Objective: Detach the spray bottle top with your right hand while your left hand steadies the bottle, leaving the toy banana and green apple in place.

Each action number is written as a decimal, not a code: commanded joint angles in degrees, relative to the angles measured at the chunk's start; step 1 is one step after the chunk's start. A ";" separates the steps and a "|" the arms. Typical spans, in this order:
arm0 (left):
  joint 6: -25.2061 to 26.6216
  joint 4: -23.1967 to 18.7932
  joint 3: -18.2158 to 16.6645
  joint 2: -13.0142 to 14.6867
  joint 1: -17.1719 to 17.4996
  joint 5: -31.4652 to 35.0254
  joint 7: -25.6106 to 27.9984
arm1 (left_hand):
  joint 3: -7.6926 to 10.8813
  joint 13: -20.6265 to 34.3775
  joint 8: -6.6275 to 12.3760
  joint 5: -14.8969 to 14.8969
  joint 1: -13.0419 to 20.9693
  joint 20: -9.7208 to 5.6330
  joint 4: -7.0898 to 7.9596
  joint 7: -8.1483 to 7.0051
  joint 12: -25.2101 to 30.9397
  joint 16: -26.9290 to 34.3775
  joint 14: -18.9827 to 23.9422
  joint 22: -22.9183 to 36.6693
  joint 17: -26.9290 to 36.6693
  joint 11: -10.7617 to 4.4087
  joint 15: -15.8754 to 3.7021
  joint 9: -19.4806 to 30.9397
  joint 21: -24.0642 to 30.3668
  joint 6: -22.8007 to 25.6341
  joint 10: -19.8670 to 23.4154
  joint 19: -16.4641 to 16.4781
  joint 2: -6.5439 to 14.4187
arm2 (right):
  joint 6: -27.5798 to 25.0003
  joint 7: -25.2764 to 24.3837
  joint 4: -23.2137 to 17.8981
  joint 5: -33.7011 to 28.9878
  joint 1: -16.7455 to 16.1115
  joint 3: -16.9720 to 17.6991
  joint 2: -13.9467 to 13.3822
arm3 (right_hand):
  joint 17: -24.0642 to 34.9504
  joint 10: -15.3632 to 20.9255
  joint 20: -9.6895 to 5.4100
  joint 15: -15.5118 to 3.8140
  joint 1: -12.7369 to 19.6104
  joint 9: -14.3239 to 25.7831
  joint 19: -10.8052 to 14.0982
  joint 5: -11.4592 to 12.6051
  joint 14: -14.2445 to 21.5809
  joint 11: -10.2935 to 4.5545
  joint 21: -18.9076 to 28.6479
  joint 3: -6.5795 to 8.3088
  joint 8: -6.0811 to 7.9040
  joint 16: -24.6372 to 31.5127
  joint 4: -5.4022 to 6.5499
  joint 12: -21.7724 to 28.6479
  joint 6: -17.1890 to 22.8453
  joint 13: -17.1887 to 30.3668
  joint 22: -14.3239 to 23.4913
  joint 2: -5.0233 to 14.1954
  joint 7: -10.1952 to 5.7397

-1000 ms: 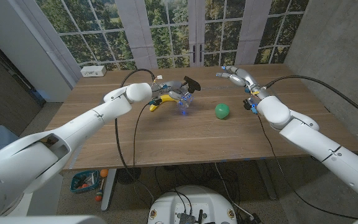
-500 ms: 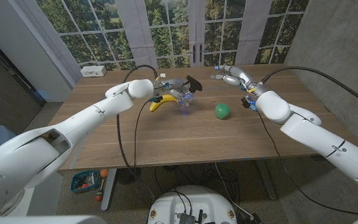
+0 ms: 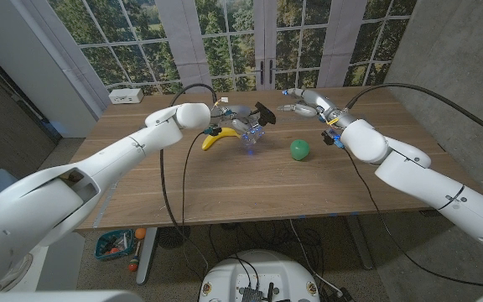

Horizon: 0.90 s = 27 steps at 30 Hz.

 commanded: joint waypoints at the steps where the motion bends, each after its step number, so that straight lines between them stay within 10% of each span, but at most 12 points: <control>1: -0.71 0.59 0.10 -0.25 -0.86 -0.46 -1.66 | 6.38 2.60 0.45 0.22 4.91 -0.44 6.00 2.30 2.80 0.29 2.56 0.20 0.28 -2.27 -10.32 0.18 0.53 18.17 24.60 0.24 9.54 | -1.71 3.45 -1.22 -3.44 2.18 -2.06 0.07 | 0.24 0.23 -0.17 -0.48 1.45 0.22 0.81 -0.12 -0.11 -0.53 0.06 0.68 0.38 0.27 0.01 0.23 0.25 0.28 0.11 -0.30 -0.52; 22: -3.02 2.65 -0.81 -0.86 -1.35 -4.27 -3.65 | 6.45 3.58 0.67 0.20 4.97 -0.49 6.02 2.19 2.88 0.29 2.89 0.22 0.34 -2.36 -10.37 0.38 0.67 18.09 24.66 0.33 9.56 | -3.94 6.68 -0.60 -8.01 4.73 -4.64 1.49 | 0.41 1.60 -1.92 -2.57 10.35 0.26 2.47 -0.35 0.78 -3.95 0.40 2.25 0.83 1.02 0.04 0.59 1.97 0.65 0.12 -0.24 -3.58; 27: -3.23 3.45 -0.93 -1.09 -1.63 -5.33 -4.33 | 6.45 3.81 0.73 0.19 4.92 -0.48 6.08 2.22 2.91 0.29 2.98 0.22 0.35 -2.47 -10.33 0.46 0.70 18.02 24.72 0.35 9.57 | -4.57 7.55 -0.65 -8.31 5.11 -4.95 1.64 | 0.59 2.17 -2.90 -3.53 14.19 0.28 2.86 -0.30 0.78 -4.78 0.44 2.79 1.21 1.29 0.12 0.73 3.58 0.81 0.14 0.20 -6.65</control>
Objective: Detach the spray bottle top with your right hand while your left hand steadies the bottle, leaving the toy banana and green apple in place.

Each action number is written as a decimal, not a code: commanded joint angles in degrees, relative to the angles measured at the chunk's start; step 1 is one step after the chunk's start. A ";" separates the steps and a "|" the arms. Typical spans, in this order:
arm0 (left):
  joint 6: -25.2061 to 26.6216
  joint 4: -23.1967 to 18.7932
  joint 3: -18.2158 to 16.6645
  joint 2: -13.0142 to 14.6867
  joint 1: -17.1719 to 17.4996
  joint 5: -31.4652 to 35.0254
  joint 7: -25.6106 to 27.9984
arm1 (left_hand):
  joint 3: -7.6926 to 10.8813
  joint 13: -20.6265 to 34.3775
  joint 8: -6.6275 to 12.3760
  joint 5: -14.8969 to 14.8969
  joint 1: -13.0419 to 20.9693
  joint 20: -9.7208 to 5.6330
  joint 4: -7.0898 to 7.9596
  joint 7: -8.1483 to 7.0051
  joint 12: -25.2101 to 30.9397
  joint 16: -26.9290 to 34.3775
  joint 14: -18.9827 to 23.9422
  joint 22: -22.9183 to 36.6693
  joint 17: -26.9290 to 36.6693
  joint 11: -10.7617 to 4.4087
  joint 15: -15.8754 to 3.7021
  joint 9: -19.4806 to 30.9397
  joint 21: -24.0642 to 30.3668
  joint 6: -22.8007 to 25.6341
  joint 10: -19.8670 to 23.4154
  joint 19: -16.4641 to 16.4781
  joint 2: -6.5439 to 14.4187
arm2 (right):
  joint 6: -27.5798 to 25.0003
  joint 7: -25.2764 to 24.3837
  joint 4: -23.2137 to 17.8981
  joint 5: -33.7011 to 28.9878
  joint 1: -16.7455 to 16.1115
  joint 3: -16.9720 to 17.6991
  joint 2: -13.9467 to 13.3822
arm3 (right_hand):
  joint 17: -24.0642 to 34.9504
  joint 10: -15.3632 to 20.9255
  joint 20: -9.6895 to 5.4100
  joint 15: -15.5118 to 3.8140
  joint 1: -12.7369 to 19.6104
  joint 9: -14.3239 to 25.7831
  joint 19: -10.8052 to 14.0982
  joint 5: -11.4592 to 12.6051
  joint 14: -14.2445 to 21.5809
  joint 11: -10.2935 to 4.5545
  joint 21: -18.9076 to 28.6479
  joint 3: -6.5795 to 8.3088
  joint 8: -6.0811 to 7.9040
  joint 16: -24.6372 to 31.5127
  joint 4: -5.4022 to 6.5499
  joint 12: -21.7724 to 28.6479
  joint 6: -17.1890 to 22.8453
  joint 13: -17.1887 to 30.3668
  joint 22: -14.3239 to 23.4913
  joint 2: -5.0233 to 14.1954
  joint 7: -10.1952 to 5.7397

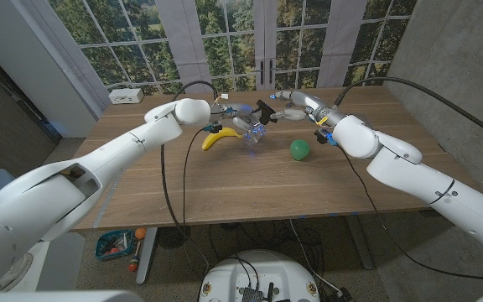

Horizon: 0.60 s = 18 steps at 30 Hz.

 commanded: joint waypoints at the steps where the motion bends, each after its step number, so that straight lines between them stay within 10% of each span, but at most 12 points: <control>1: -0.90 1.49 -0.43 -0.42 -0.49 -2.35 -1.35 | 6.49 3.08 0.28 0.21 4.95 -0.28 6.05 2.44 2.92 0.36 2.89 0.07 0.31 -2.46 -10.46 0.34 0.27 18.06 24.72 0.16 9.58 | -1.53 2.04 0.11 -1.82 1.28 -1.20 0.55 | 0.35 0.39 -0.94 -1.16 3.42 0.29 0.61 -0.04 0.15 -1.17 0.41 0.76 0.61 0.44 0.08 0.26 1.34 0.31 0.15 0.53 -2.35; 9: -1.46 2.40 0.00 -0.92 -1.04 -2.95 -2.27 | 6.47 3.50 0.35 0.18 4.90 -0.25 6.09 2.30 2.98 0.38 3.03 0.07 0.34 -2.45 -10.41 0.42 0.31 17.98 24.81 0.12 9.58 | -0.21 1.13 1.16 -2.28 1.32 -1.31 1.29 | 1.10 1.77 -2.75 -3.45 9.43 0.34 1.51 0.50 1.62 -2.67 0.71 1.29 1.26 1.82 0.23 0.79 4.75 0.67 0.23 2.65 -6.95; 18: -1.48 2.89 0.25 -1.17 -1.28 -3.49 -3.02 | 6.48 3.88 0.43 0.14 4.85 -0.28 6.11 2.20 2.96 0.39 3.17 0.08 0.35 -2.35 -10.39 0.50 0.37 17.86 24.78 0.14 9.57 | 3.32 -0.78 3.19 -1.43 0.89 -0.75 2.59 | 4.67 7.68 -4.94 -8.34 16.09 0.52 3.89 1.38 7.66 -4.78 2.13 -1.05 3.15 7.40 0.65 3.54 14.16 2.20 0.73 5.75 -8.30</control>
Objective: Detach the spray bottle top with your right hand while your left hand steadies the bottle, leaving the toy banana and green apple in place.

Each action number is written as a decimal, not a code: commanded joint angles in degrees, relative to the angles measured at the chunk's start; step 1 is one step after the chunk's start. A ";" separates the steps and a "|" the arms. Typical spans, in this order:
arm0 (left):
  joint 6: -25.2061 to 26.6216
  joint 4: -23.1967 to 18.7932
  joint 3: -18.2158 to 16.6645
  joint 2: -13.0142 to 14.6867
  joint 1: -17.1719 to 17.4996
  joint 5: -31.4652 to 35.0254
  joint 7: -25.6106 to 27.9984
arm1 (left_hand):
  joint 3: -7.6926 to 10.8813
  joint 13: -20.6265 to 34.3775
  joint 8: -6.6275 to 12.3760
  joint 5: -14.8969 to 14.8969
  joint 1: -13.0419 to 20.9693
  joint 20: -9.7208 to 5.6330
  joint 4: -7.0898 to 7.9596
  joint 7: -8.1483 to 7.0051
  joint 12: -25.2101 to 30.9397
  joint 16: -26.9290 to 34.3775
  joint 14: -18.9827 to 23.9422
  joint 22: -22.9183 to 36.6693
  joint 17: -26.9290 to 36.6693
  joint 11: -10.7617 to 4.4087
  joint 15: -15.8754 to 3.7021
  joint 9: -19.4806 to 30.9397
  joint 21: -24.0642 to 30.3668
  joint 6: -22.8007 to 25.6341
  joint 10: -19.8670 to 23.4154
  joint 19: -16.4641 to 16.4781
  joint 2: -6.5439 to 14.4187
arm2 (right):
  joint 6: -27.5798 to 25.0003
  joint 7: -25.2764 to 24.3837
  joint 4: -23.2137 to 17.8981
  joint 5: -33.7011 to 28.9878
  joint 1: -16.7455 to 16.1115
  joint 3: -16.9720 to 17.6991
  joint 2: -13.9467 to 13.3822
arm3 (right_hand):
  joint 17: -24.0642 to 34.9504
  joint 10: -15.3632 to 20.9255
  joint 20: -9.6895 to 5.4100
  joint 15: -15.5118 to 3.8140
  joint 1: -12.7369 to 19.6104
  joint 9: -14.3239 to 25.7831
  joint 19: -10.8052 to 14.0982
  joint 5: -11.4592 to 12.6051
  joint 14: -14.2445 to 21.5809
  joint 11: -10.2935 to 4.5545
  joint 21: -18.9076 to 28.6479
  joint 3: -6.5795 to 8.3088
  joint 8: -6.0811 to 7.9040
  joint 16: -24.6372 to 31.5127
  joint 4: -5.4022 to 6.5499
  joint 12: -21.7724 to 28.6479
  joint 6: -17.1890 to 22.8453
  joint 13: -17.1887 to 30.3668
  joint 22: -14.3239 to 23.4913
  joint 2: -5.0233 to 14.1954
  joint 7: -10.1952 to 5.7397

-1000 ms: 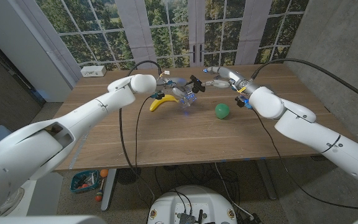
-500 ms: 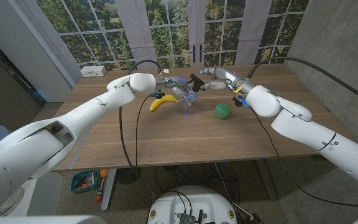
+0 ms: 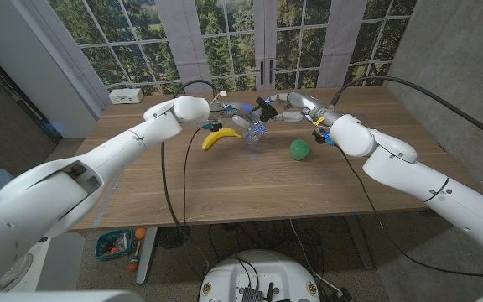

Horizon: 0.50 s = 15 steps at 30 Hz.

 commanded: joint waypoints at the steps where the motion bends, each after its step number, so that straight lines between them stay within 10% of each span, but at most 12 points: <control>1: -0.29 1.10 0.49 -0.54 -0.51 -1.10 -1.28 | 6.50 3.92 0.51 0.20 4.86 -0.29 6.10 2.28 2.98 0.59 2.68 0.09 0.09 -2.32 -10.33 0.25 0.39 17.90 24.83 0.18 9.59 | 4.24 -2.15 2.42 1.03 -0.43 0.63 1.54 | 2.72 3.32 -1.31 -8.58 3.92 0.27 1.35 0.97 3.56 -0.95 1.08 -1.55 0.97 3.70 -0.13 1.74 5.00 1.26 0.55 2.04 -0.34; 11: -0.80 3.08 0.95 -1.37 -1.35 -2.26 -2.82 | 6.47 4.35 0.64 0.11 4.81 -0.33 6.11 2.42 3.06 0.61 2.78 0.10 0.12 -2.45 -10.33 0.45 0.45 17.72 25.06 0.17 9.59 | 12.76 0.30 7.43 11.55 -0.67 3.30 3.33 | 11.70 7.20 -2.63 -10.92 15.35 0.80 0.97 3.75 9.02 -2.37 4.05 -2.74 2.32 12.00 -0.59 5.28 14.23 5.31 2.13 5.02 -0.53; 15: -1.22 3.42 1.07 -1.48 -1.52 -2.31 -2.83 | 6.48 4.52 0.66 0.07 4.72 -0.31 6.18 2.47 3.05 0.56 2.73 0.10 0.11 -2.45 -10.22 0.54 0.48 17.56 25.04 0.16 9.64 | 13.97 0.84 8.50 13.96 -0.56 3.65 3.81 | 16.23 8.05 -3.15 -10.66 19.78 0.96 -0.08 5.35 10.20 -2.32 6.43 -3.15 4.76 14.48 0.11 6.64 23.65 7.28 3.35 5.03 0.37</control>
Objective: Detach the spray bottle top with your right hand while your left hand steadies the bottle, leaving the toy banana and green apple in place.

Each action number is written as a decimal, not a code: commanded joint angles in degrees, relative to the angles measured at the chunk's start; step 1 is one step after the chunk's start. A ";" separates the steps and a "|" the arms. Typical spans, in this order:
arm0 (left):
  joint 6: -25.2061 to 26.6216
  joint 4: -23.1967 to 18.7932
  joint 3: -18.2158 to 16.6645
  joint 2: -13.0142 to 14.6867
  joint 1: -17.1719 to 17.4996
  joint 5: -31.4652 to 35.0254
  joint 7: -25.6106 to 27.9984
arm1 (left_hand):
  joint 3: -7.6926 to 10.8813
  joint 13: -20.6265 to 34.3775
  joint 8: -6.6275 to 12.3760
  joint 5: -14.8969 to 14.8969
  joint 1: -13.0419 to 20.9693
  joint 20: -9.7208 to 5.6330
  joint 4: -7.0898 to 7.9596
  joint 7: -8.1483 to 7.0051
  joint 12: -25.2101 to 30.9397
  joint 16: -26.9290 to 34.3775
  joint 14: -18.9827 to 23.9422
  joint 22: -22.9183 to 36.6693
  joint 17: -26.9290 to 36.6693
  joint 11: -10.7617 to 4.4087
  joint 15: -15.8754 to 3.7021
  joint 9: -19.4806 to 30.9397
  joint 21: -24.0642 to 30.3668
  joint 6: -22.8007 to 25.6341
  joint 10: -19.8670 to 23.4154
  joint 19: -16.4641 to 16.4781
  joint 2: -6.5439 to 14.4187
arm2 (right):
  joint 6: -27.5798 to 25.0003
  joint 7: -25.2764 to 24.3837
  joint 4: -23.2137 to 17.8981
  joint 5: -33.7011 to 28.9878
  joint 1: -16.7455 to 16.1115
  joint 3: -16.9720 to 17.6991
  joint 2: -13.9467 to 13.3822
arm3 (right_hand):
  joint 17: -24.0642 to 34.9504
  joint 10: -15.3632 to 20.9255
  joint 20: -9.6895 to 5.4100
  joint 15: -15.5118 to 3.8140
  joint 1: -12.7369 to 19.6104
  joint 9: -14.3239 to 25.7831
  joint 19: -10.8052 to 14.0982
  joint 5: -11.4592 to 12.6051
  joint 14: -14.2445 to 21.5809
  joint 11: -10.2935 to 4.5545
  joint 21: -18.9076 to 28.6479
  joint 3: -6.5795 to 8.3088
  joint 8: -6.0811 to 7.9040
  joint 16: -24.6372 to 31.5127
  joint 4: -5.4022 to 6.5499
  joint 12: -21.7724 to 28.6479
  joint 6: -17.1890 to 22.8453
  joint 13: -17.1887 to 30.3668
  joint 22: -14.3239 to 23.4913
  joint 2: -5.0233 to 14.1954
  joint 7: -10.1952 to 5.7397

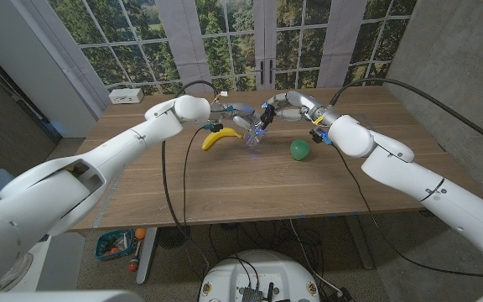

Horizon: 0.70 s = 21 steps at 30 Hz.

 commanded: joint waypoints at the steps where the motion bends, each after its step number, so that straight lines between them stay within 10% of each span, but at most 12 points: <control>1: -0.80 1.64 0.42 -0.65 -0.71 -0.95 -1.05 | 6.57 4.09 0.33 0.18 4.72 -0.32 6.12 1.87 3.03 0.28 2.45 0.11 0.08 -3.27 -9.95 0.30 0.48 16.96 24.19 0.16 9.66 | 6.64 1.51 4.27 8.59 -0.22 2.00 1.89 | 3.49 0.92 -0.33 -10.33 3.04 0.38 -0.74 1.39 1.22 -0.06 2.22 0.01 2.67 1.79 0.72 1.06 8.87 1.67 1.10 0.26 1.15; 3: -0.85 1.65 0.39 -0.63 -0.69 -0.92 -0.84 | 6.58 4.15 0.34 0.17 4.70 -0.31 6.13 1.88 3.05 0.28 2.45 0.11 0.08 -3.24 -9.96 0.31 0.49 16.94 24.22 0.15 9.67 | 6.20 0.15 4.17 8.60 -0.71 2.27 2.24 | 3.45 0.34 -0.40 -9.73 2.99 0.42 -0.95 1.68 0.90 0.21 2.72 0.33 3.09 1.15 1.24 0.89 10.35 1.87 1.33 0.57 2.00; 7: -0.84 1.41 0.17 -0.43 -0.39 -0.88 -0.17 | 6.62 4.33 0.45 0.15 4.65 -0.33 6.18 1.91 3.02 0.26 2.47 0.11 0.07 -3.17 -9.98 0.38 0.51 17.02 24.16 0.14 9.73 | 5.34 -5.74 3.73 7.06 -2.83 3.19 3.61 | 1.52 -4.24 -0.39 -8.83 -0.14 0.28 -1.47 3.04 0.11 1.18 6.26 2.12 -4.11 -3.61 3.42 -1.40 -3.20 1.81 2.36 0.53 0.45; 11: -0.44 1.23 0.18 -0.27 -0.28 -0.74 -0.01 | 6.65 4.49 0.50 0.15 4.72 -0.33 6.10 1.91 3.08 0.30 2.55 0.11 0.09 -3.07 -10.09 0.33 0.55 17.15 24.31 0.18 9.73 | 7.55 -10.62 5.42 8.55 -4.94 4.71 6.03 | 1.41 -4.92 -0.18 -8.18 -2.08 0.39 -1.40 3.38 1.21 1.47 7.86 2.71 -5.96 -4.28 5.11 -2.11 -7.21 1.57 2.61 1.19 2.07; 15: -0.20 1.16 0.26 -0.18 -0.24 -0.58 0.04 | 6.65 4.63 0.49 0.14 4.76 -0.35 6.05 1.91 3.07 0.33 2.63 0.11 0.11 -3.07 -10.12 0.30 0.58 17.11 24.29 0.20 9.69 | 9.86 -13.57 7.16 12.13 -6.61 6.29 8.65 | 2.06 -5.62 0.04 -7.50 -4.85 0.66 -1.37 3.56 2.61 2.51 9.87 3.62 -7.06 -4.24 8.73 -2.89 -11.58 1.59 2.94 2.07 3.79; 17: -0.19 1.12 0.24 -0.14 -0.19 -0.60 0.09 | 6.66 4.73 0.51 0.13 4.82 -0.37 5.98 1.86 3.07 0.32 2.63 0.11 0.11 -3.05 -10.15 0.30 0.59 17.11 24.28 0.19 9.66 | 9.76 -14.17 7.27 13.03 -6.99 6.63 9.05 | 2.76 -5.03 0.01 -6.78 -7.55 0.96 -1.20 3.03 3.42 3.30 11.41 3.79 -6.65 -3.93 12.37 -2.91 -12.27 1.82 3.24 2.10 5.40; 19: -0.11 1.05 0.26 -0.11 -0.18 -0.48 0.20 | 6.69 4.79 0.52 0.14 4.84 -0.39 5.96 1.97 3.06 0.28 2.58 0.11 0.10 -3.05 -10.13 0.30 0.60 17.12 24.27 0.19 9.66 | 10.56 -11.31 8.10 16.32 -6.63 6.92 8.71 | 4.19 -3.76 0.84 -5.74 -14.26 1.44 -0.40 0.70 3.21 5.03 13.69 0.59 -5.83 -3.34 17.31 -2.81 -11.12 2.27 3.24 0.62 7.56; 21: -0.16 1.13 0.19 -0.13 -0.20 -0.60 0.22 | 6.72 4.85 0.52 0.15 4.86 -0.37 5.96 1.92 3.06 0.26 2.56 0.11 0.09 -3.06 -10.12 0.33 0.62 17.07 24.27 0.22 9.67 | 10.47 -8.25 8.66 17.61 -5.60 6.48 7.44 | 5.67 -3.00 2.26 -4.76 -20.80 1.76 -1.18 -1.97 2.28 6.85 14.90 -3.74 -5.33 -2.81 18.87 -2.87 -10.52 2.83 2.60 -1.63 10.14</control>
